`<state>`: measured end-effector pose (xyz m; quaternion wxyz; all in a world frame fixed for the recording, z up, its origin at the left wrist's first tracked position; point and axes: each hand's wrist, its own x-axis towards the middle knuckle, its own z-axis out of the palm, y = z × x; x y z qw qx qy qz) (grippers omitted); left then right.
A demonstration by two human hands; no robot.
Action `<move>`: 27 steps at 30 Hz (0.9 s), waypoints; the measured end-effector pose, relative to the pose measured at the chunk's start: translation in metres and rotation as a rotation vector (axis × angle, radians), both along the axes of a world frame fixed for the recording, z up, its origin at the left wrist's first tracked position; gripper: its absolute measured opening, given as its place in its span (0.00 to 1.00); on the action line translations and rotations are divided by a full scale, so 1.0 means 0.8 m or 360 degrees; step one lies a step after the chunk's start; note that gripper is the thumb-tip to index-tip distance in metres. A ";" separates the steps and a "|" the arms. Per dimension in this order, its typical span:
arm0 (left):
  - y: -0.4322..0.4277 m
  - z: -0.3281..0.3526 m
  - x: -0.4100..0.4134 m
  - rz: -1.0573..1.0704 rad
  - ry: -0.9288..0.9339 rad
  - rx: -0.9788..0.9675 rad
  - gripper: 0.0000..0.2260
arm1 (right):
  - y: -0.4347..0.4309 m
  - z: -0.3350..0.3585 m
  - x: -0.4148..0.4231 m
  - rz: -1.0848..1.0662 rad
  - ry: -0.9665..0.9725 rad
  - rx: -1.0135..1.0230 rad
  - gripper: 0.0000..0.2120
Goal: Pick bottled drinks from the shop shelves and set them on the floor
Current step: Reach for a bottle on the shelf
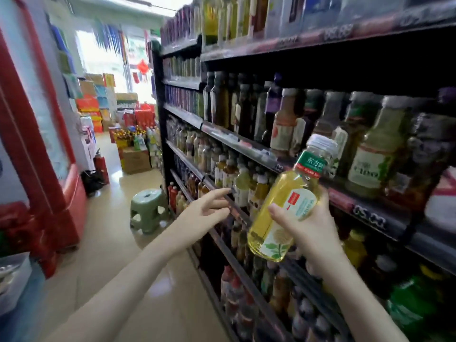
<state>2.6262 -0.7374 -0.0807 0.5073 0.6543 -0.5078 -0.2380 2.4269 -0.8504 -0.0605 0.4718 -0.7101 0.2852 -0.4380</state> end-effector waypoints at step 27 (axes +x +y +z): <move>-0.488 0.062 0.486 -0.0343 -0.0769 -0.0681 0.23 | -0.323 0.075 0.465 -0.1122 -0.0117 -0.0558 0.44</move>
